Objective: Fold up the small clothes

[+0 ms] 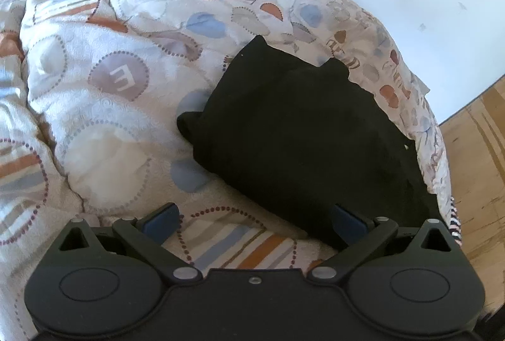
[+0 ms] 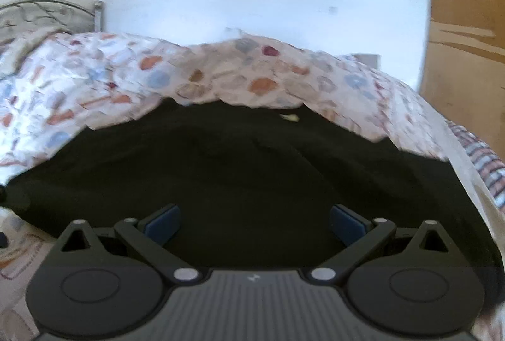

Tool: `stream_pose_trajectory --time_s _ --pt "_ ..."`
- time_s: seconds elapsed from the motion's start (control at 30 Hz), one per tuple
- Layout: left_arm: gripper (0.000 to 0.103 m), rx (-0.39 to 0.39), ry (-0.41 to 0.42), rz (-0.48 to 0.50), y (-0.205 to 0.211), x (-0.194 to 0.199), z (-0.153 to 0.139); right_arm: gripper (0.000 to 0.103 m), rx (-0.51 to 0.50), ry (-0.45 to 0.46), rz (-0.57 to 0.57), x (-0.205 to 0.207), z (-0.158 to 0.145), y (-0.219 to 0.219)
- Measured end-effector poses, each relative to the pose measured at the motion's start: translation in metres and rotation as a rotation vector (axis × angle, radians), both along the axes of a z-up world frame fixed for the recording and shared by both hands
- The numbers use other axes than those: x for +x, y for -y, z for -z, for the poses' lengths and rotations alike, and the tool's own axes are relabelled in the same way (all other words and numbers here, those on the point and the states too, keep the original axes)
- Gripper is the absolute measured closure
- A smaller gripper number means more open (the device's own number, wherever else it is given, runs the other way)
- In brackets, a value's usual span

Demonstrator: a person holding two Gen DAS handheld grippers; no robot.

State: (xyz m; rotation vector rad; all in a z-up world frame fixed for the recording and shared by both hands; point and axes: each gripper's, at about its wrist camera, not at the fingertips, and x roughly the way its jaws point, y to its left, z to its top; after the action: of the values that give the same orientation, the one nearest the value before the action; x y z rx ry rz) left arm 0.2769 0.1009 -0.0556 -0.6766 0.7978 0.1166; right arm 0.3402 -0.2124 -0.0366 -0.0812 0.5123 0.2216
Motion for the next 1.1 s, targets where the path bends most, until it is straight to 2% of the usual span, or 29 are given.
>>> stream_pose_trajectory --time_s 0.17,0.3,0.37,0.43,0.63,0.7,0.8,0.83,0.87,1.0,1.1 --pt "0.001 0.051 0.018 0.03 0.002 0.007 -0.001 0.0 -0.08 -0.038 -0.141 0.056 -0.02 0.017" --pt "0.001 0.072 0.022 0.059 0.006 0.014 0.001 0.002 -0.136 -0.081 -0.249 0.12 -0.025 0.029" --pt "0.001 0.076 0.018 0.065 0.007 0.017 0.003 0.014 -0.165 -0.109 -0.297 0.151 -0.022 0.031" --pt "0.001 0.073 0.011 0.068 0.008 0.019 0.006 0.019 -0.191 -0.135 -0.335 0.173 -0.017 0.032" --pt "0.001 0.073 0.007 0.072 0.008 0.025 0.009 0.015 -0.23 -0.149 -0.429 0.216 -0.012 0.026" --pt "0.001 0.077 0.009 0.076 0.01 0.027 0.009 0.019 -0.221 -0.184 -0.442 0.227 -0.009 0.026" --pt "0.001 0.076 0.013 0.076 0.011 0.027 0.01 0.054 -0.161 -0.259 -0.48 0.234 -0.007 0.029" --pt "0.001 0.076 0.013 0.077 0.011 0.027 0.01 0.078 -0.162 -0.248 -0.48 0.231 -0.008 0.029" --pt "0.001 0.077 0.014 0.078 0.011 0.027 0.01 0.097 -0.179 -0.232 -0.475 0.228 -0.008 0.028" --pt "0.001 0.076 0.014 0.077 0.01 0.027 0.01 0.101 -0.255 -0.152 -0.463 0.215 -0.01 0.022" --pt "0.001 0.077 0.015 0.076 0.011 0.028 0.009 0.102 -0.315 -0.068 -0.388 0.214 -0.016 0.013"
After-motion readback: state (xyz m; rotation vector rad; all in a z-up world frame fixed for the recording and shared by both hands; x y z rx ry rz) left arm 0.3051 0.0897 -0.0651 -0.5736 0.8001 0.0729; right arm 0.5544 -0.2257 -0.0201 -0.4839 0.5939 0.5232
